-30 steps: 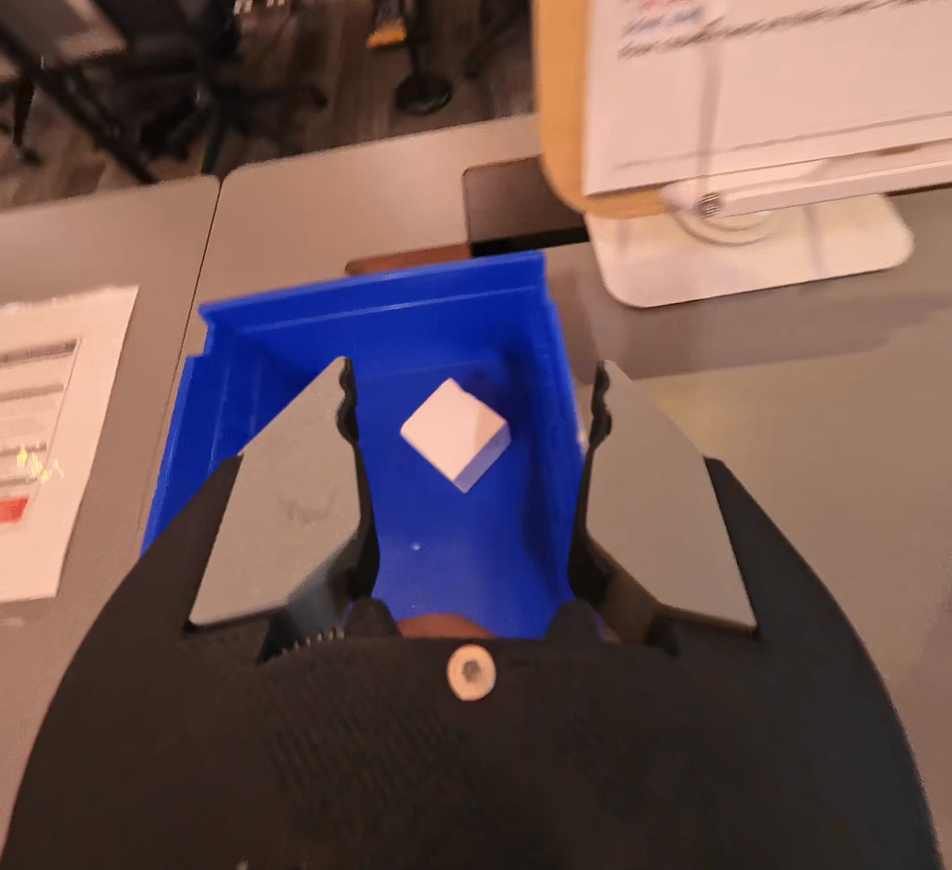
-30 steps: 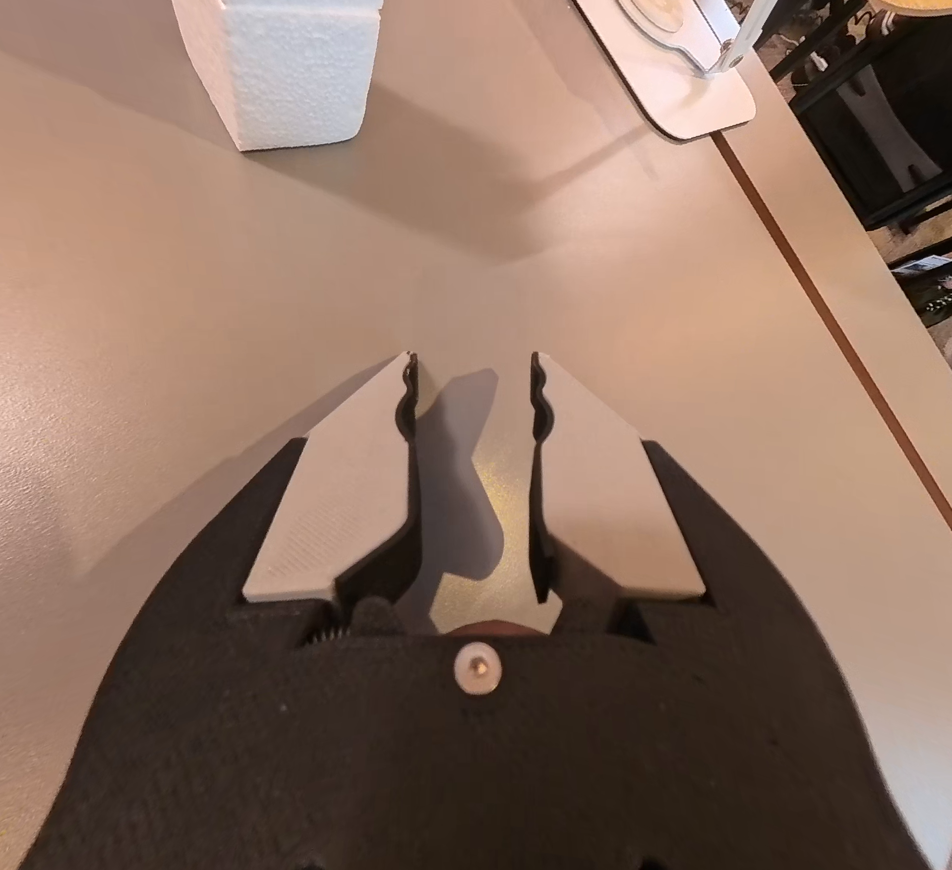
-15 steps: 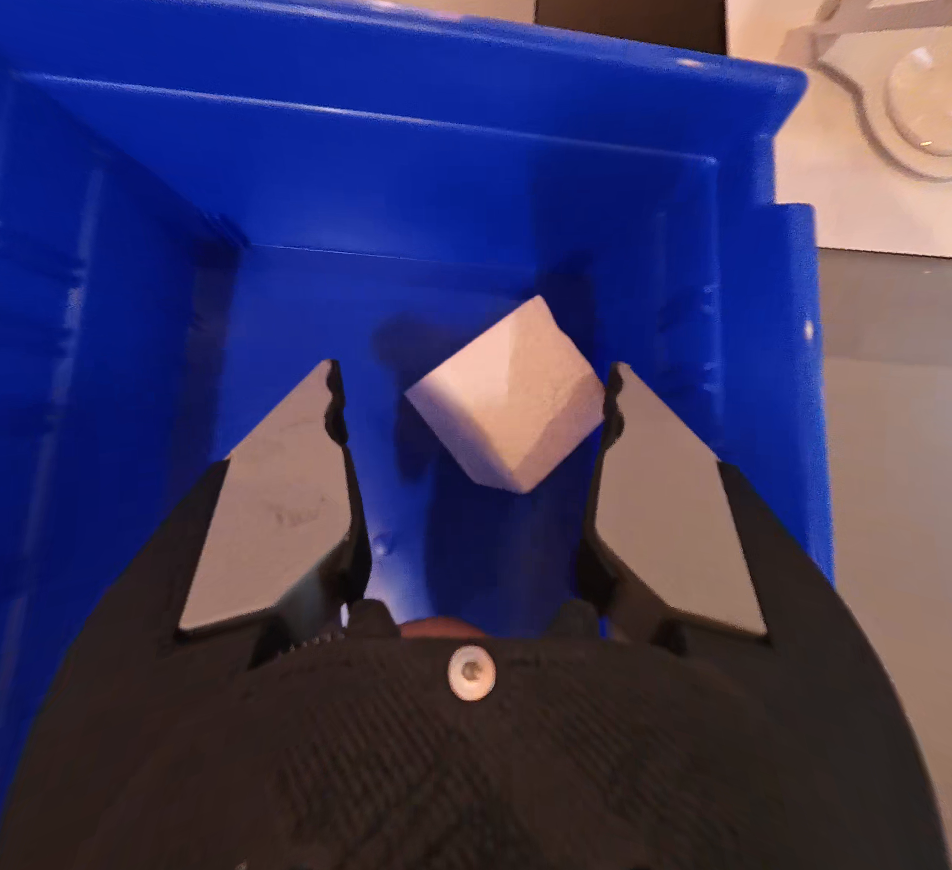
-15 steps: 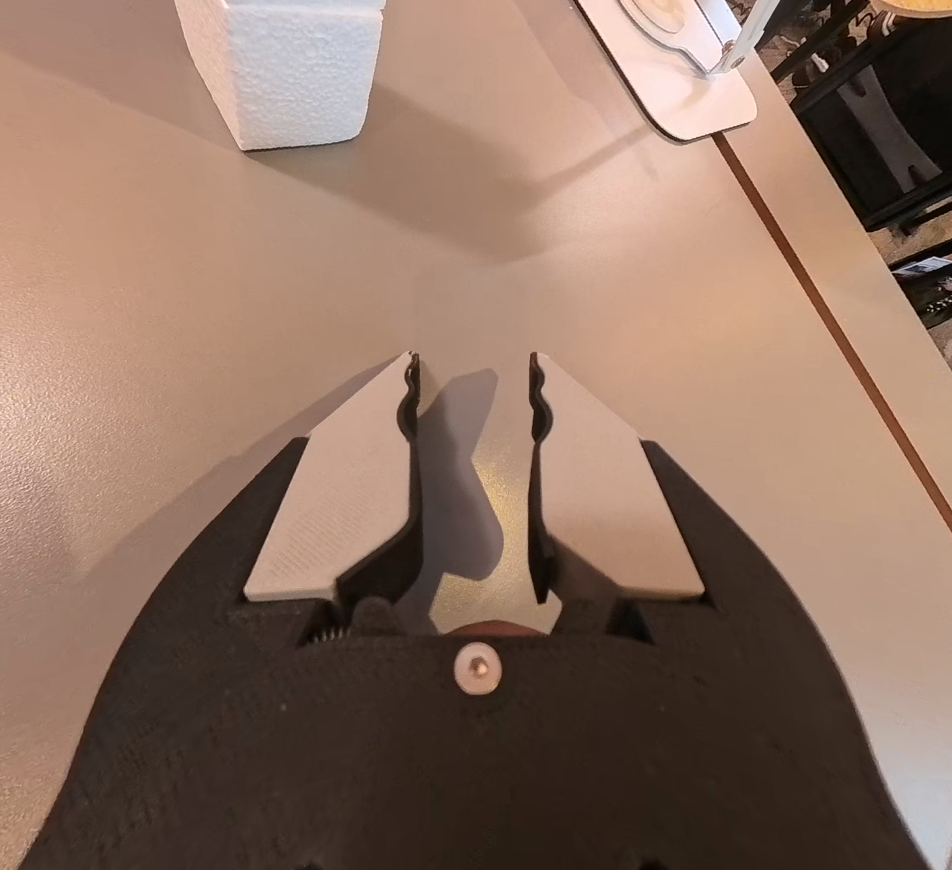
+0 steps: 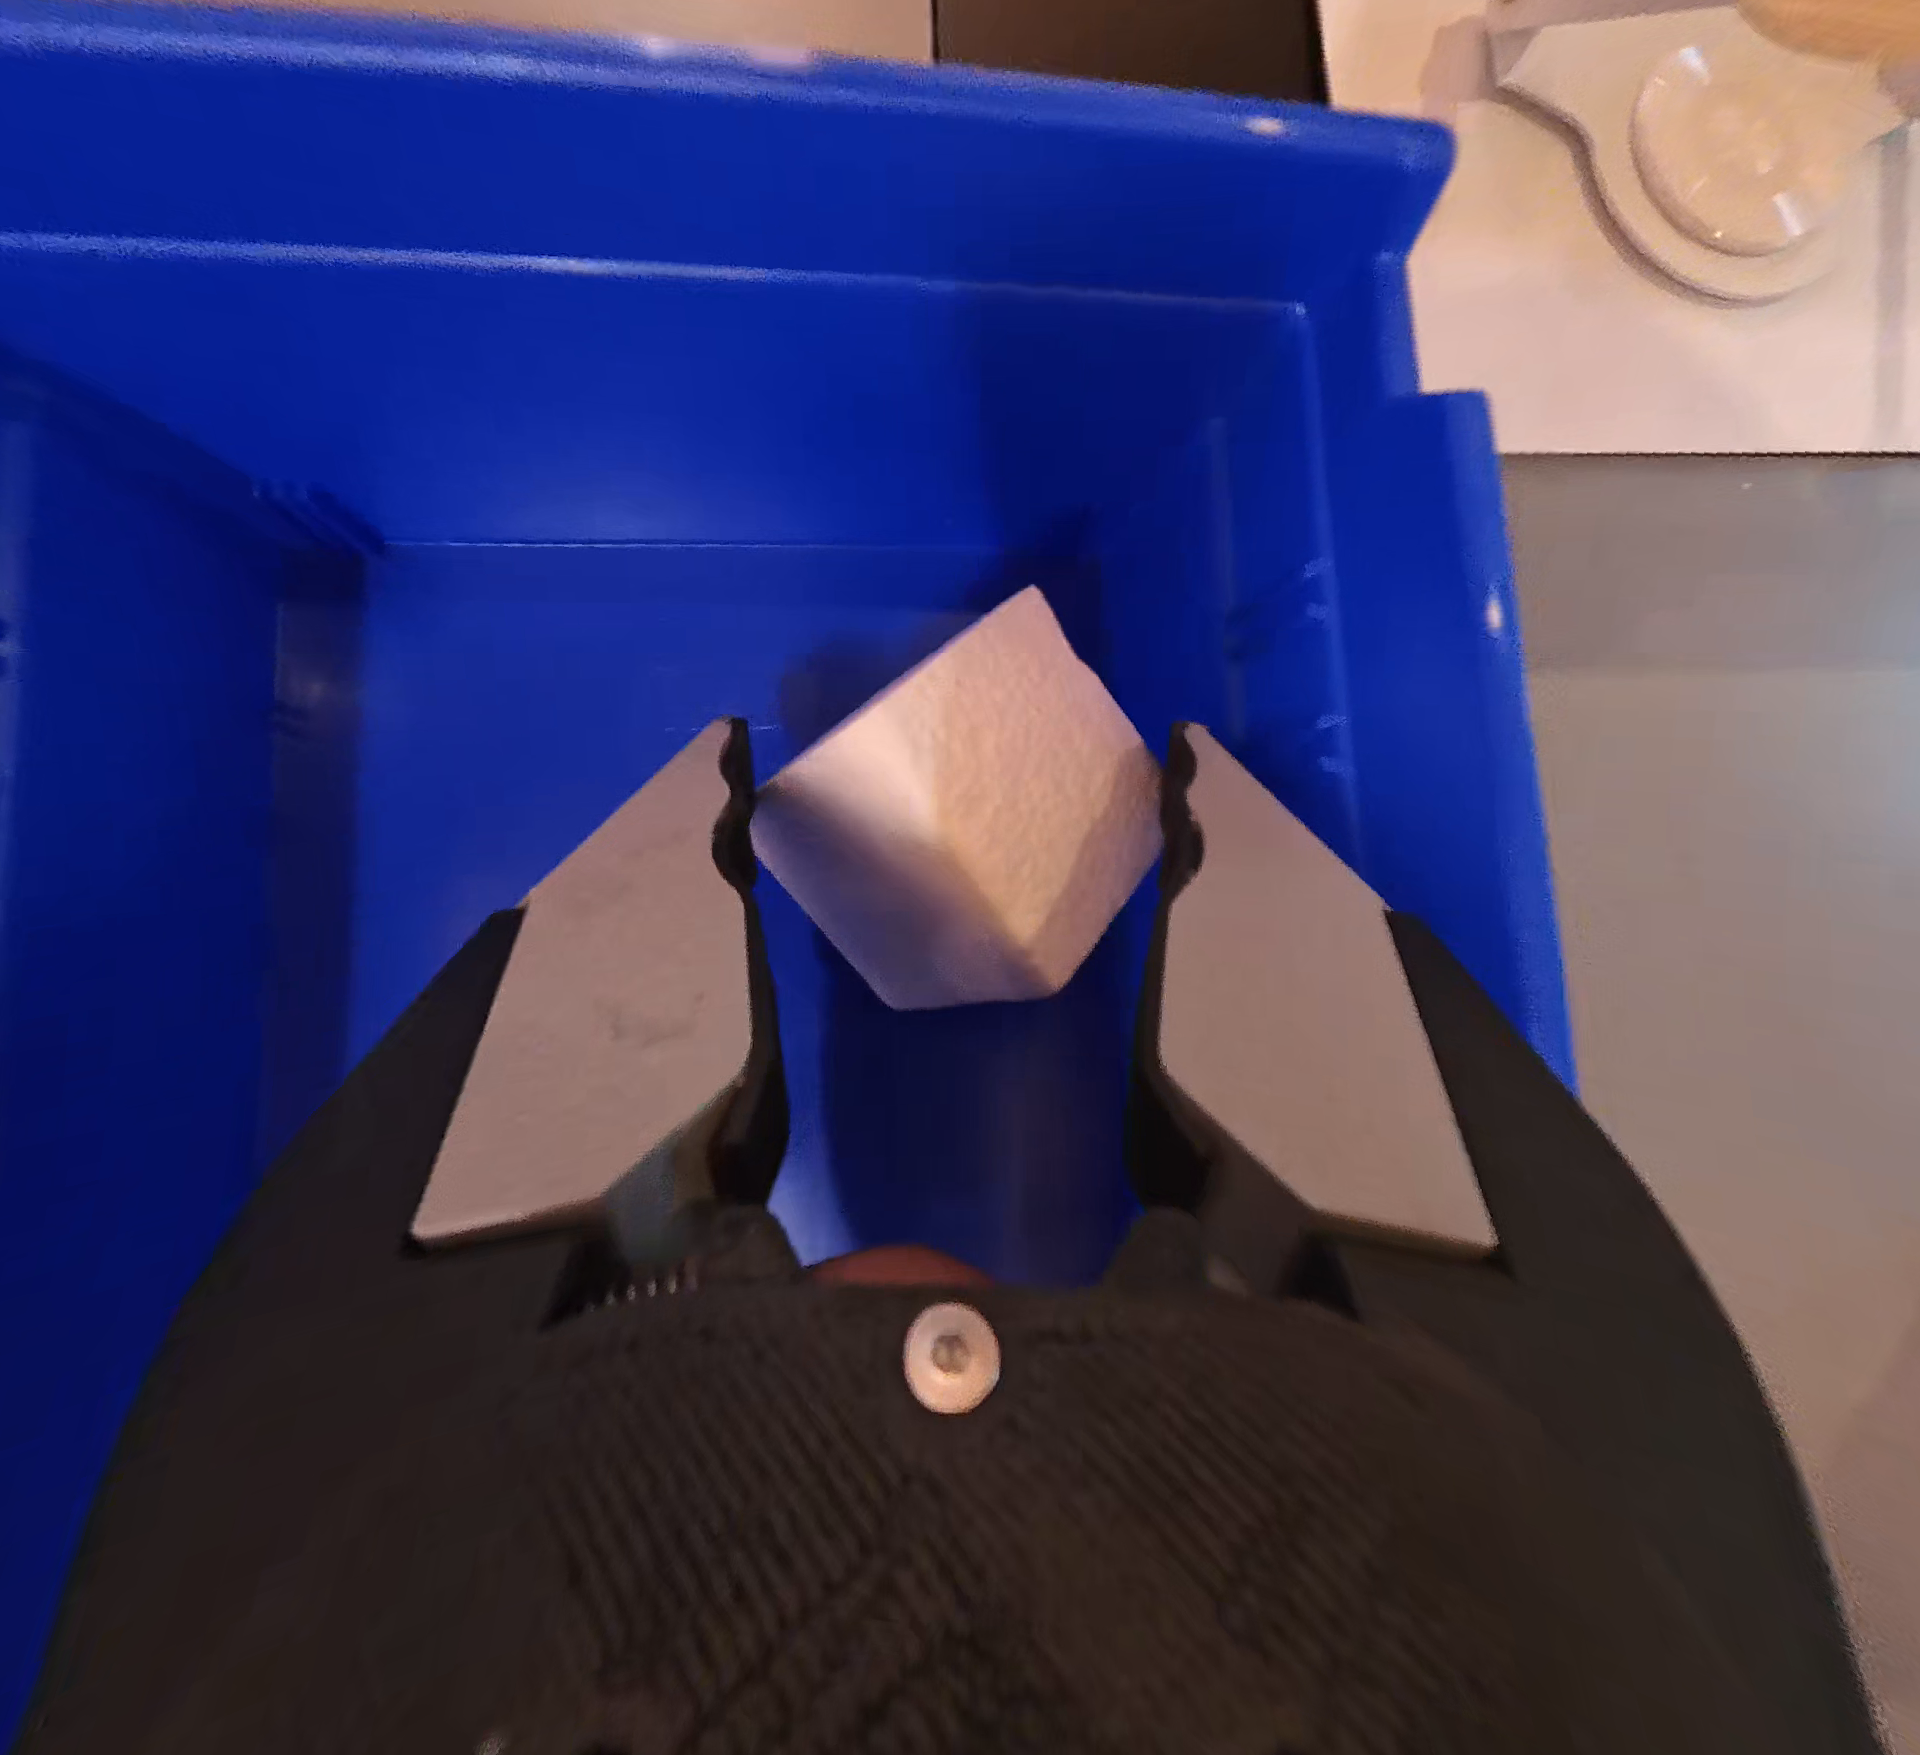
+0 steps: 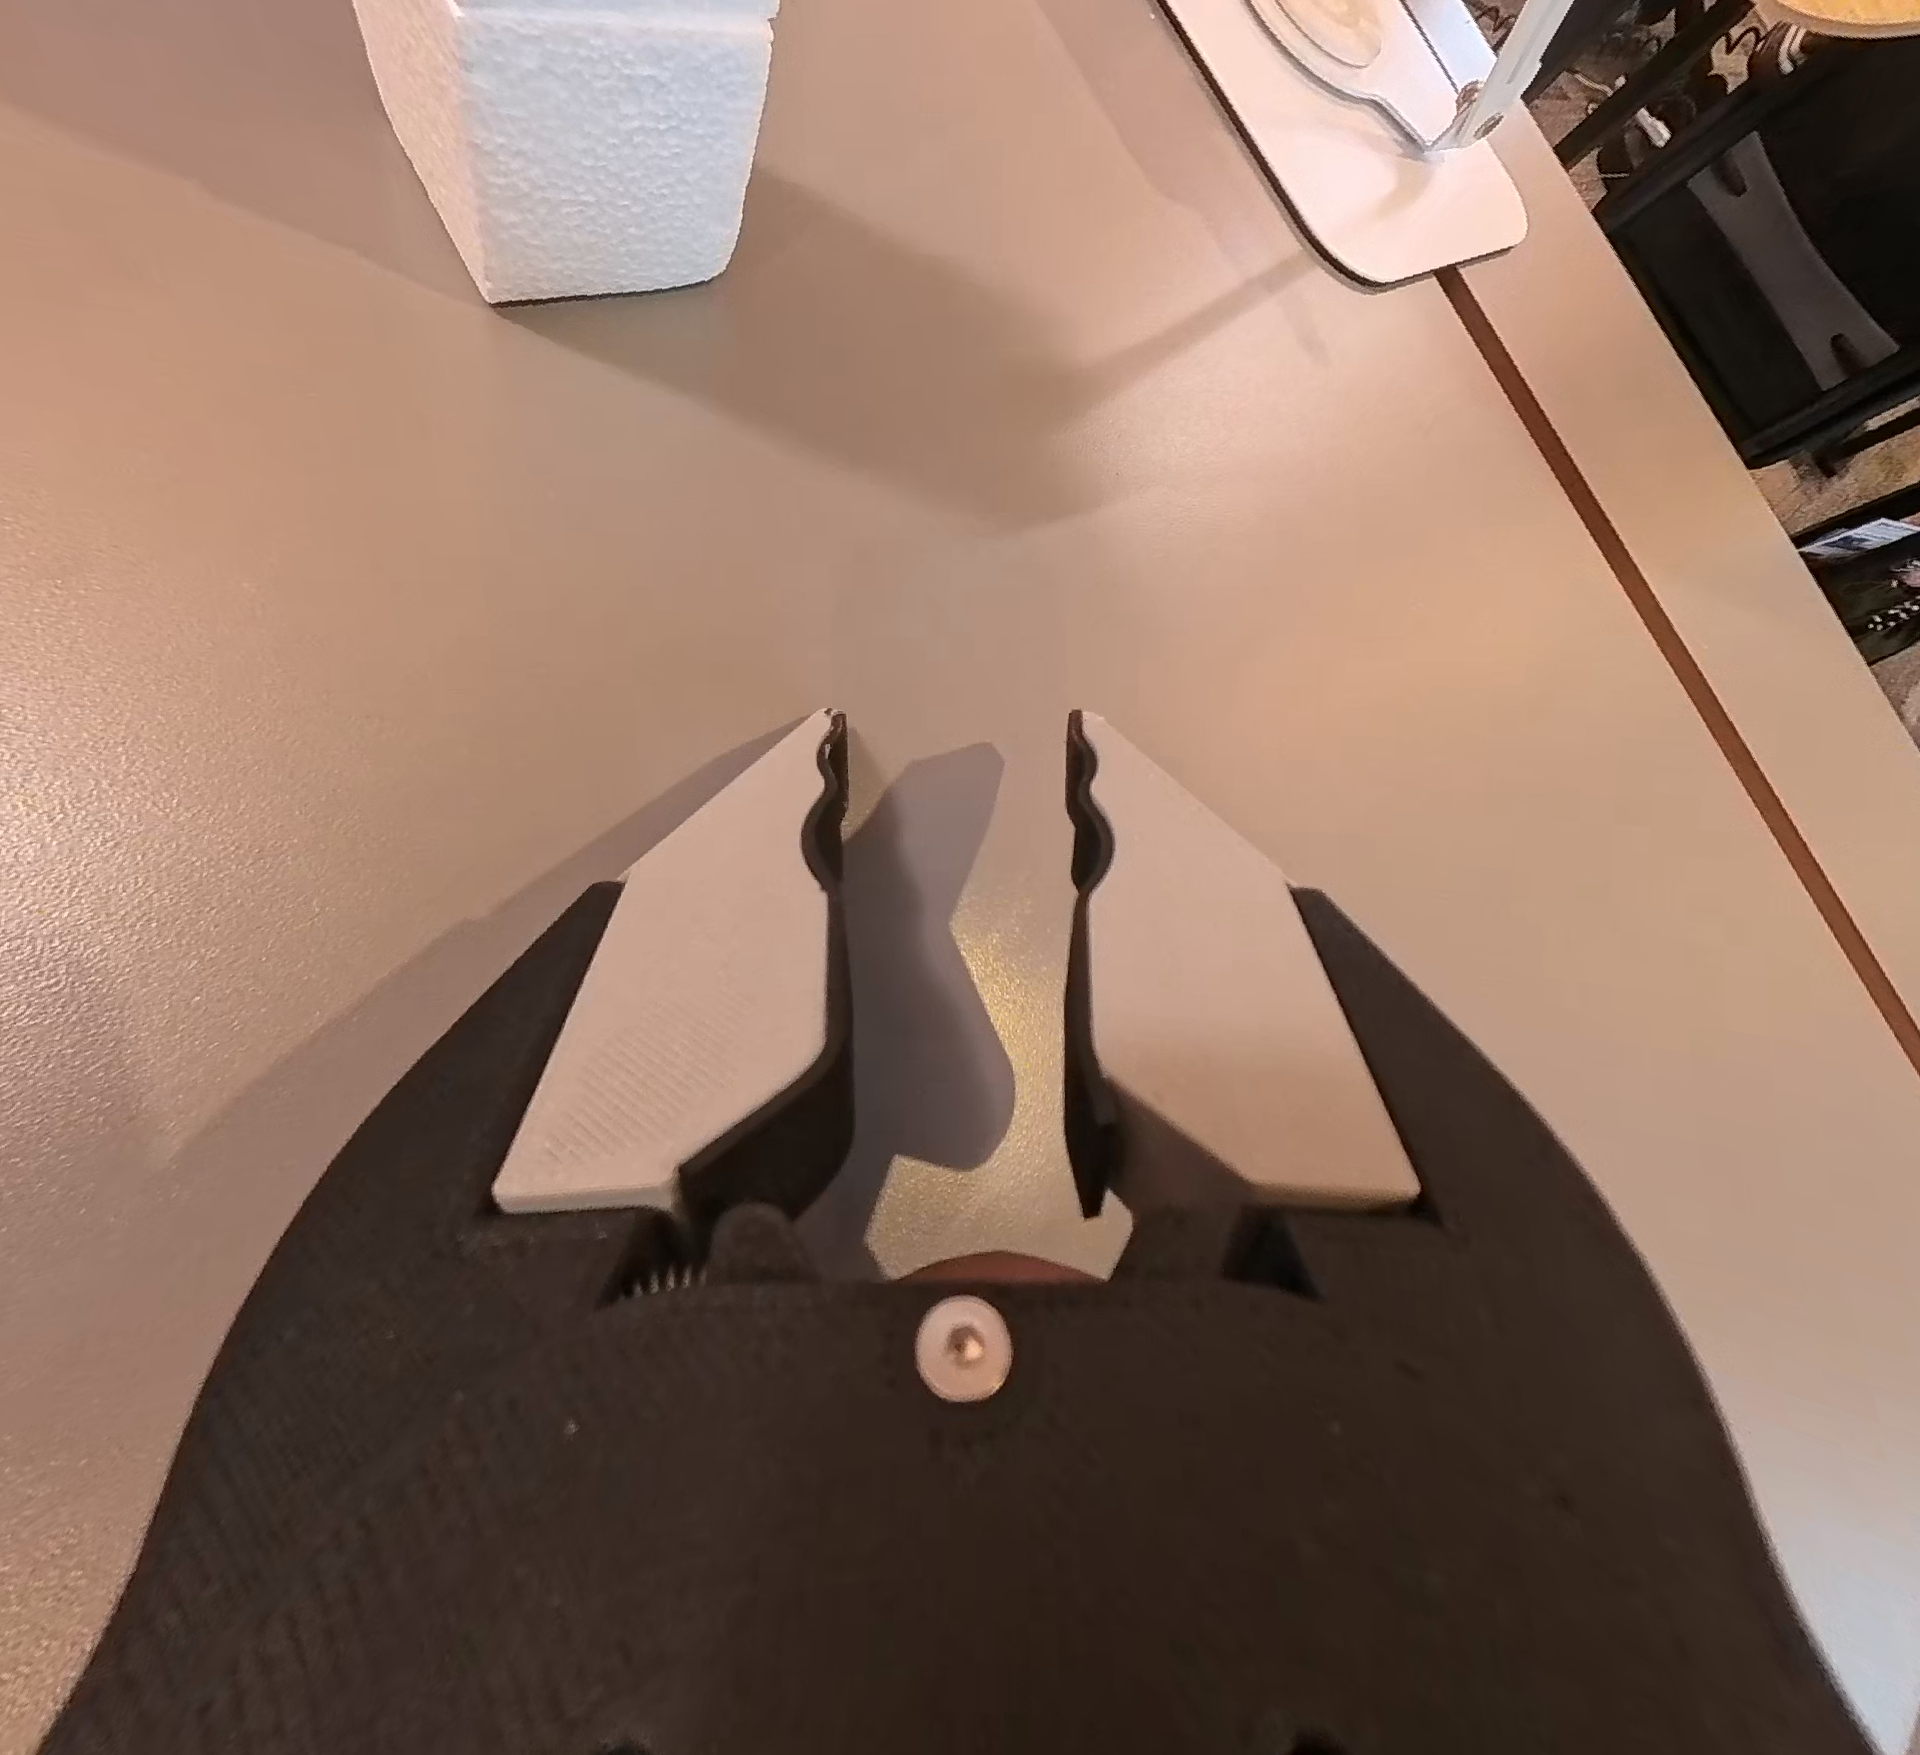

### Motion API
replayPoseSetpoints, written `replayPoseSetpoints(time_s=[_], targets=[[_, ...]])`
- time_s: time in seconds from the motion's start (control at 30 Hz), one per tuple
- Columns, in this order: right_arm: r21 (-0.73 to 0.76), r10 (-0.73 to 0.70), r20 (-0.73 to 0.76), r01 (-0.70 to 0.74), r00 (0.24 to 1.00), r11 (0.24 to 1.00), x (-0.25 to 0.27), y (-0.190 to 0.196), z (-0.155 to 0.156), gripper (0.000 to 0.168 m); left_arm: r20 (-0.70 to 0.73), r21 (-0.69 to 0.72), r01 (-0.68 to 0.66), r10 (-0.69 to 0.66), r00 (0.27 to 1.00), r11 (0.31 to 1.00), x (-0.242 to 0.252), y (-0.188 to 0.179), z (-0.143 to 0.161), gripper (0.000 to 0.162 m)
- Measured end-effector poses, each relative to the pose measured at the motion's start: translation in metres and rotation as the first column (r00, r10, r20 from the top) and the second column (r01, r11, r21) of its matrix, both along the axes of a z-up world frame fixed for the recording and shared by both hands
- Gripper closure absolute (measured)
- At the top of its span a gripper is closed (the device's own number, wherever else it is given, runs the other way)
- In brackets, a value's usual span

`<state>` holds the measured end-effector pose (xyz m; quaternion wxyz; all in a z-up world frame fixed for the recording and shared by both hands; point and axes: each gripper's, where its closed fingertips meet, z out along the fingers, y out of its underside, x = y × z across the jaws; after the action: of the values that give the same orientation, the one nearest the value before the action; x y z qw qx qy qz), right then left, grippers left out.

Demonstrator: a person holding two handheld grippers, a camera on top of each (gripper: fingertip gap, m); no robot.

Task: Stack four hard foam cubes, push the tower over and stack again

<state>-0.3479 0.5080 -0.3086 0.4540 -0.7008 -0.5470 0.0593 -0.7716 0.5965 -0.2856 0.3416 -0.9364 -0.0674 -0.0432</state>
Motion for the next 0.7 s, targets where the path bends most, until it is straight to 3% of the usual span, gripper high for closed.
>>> replayPoseSetpoints(time_s=[0.17, 0.3, 0.4, 0.5, 0.7], targets=[[0.0, 0.002, 0.0, -0.002, 1.0, 1.0, 0.0, 0.0, 0.0, 0.129, -0.078, 0.15, -0.003, 0.015, 0.997, 0.989, -0.002, -0.004, 0.061, 0.084], [0.001, 0.004, 0.001, -0.004, 1.0, 1.0, 0.0, -0.001, 0.0, 0.129, -0.162, 0.338, 0.115, -0.062, 0.985, 0.934, 0.023, -0.015, 0.132, 0.084], [0.002, 0.004, 0.002, -0.004, 1.0, 1.0, 0.0, -0.001, 0.0, 0.129, -0.243, 0.395, 0.25, -0.162, 0.956, 0.884, 0.056, -0.027, 0.167, 0.084], [0.0, 0.003, 0.001, -0.003, 1.0, 1.0, 0.0, -0.001, 0.0, 0.129, -0.339, 0.352, 0.375, -0.256, 0.905, 0.858, 0.086, -0.037, 0.175, 0.084], [-0.001, 0.004, 0.001, -0.004, 1.0, 1.0, 0.0, -0.001, 0.0, 0.129, -0.43, 0.147, 0.549, -0.447, 0.785, 0.823, 0.135, -0.042, 0.144, 0.084]])
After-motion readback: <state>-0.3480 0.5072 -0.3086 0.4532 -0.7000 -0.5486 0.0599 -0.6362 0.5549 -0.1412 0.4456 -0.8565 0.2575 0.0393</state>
